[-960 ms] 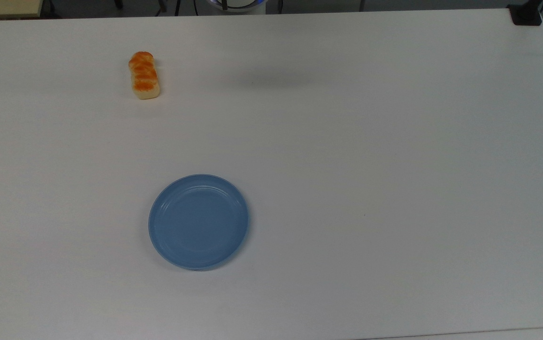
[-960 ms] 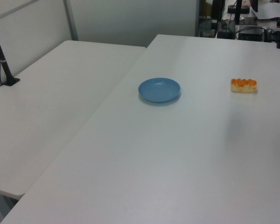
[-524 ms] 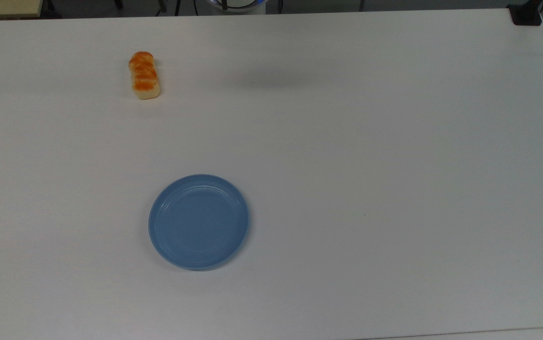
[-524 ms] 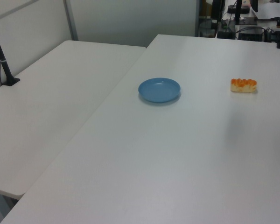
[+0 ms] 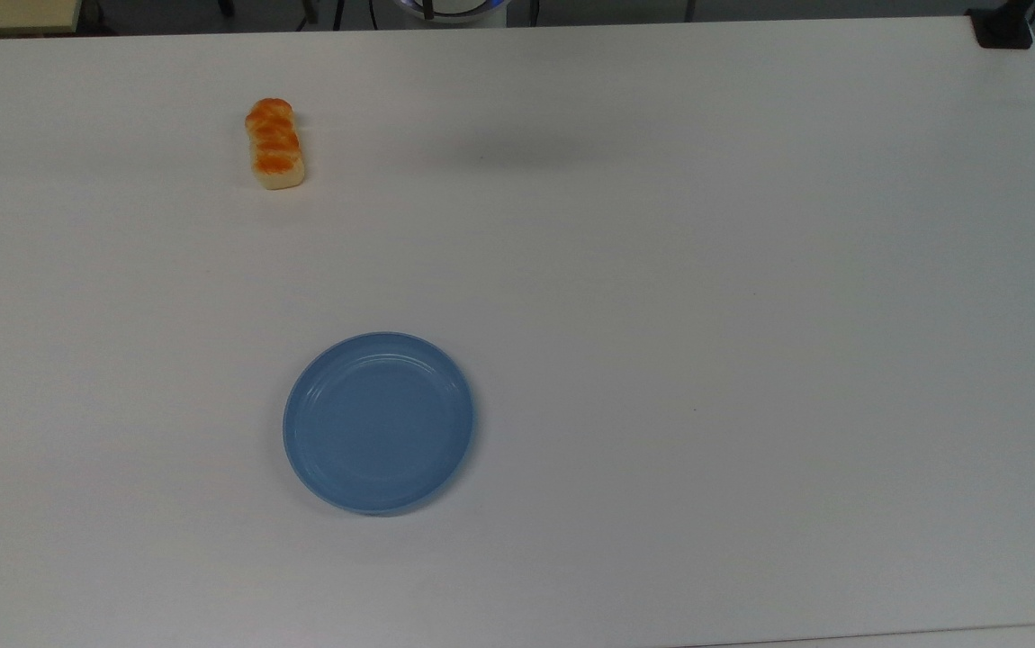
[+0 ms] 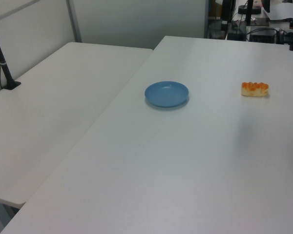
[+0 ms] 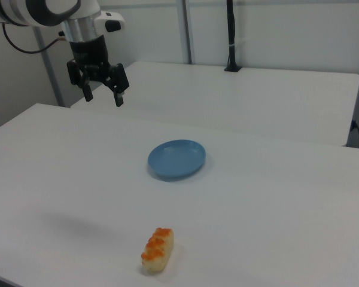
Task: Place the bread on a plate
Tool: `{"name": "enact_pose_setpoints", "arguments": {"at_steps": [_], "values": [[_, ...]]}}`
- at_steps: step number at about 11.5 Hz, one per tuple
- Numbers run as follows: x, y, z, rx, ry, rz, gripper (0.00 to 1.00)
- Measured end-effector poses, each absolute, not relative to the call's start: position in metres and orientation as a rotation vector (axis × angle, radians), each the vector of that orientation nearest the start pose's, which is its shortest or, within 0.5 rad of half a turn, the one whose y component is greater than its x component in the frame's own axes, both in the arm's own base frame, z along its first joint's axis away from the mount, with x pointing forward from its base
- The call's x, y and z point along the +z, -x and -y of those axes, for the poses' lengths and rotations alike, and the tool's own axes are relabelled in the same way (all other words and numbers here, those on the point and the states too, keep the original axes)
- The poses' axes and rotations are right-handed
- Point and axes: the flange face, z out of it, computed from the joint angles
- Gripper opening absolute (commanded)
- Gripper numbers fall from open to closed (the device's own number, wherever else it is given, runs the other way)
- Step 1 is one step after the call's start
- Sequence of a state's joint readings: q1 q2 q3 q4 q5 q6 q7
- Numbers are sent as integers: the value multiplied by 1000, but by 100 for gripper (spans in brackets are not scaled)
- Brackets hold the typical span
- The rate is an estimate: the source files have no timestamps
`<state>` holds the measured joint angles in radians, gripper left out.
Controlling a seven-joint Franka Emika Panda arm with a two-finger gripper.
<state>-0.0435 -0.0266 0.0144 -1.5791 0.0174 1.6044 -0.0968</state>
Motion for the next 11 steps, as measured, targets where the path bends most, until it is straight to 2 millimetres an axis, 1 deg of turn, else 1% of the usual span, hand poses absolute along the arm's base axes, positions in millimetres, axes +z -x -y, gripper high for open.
{"name": "enact_pose_setpoints", "arguments": {"at_steps": [4,5,7,9,10,11], "values": [[634,-549,14,-64,3125,106,100],[633,-546,14,-29,3124,107,100],[634,-532,15,41,3120,129,100],[635,-510,29,82,3148,138,100],[630,-498,37,111,3152,137,100],[618,-487,42,154,3151,139,100]]}}
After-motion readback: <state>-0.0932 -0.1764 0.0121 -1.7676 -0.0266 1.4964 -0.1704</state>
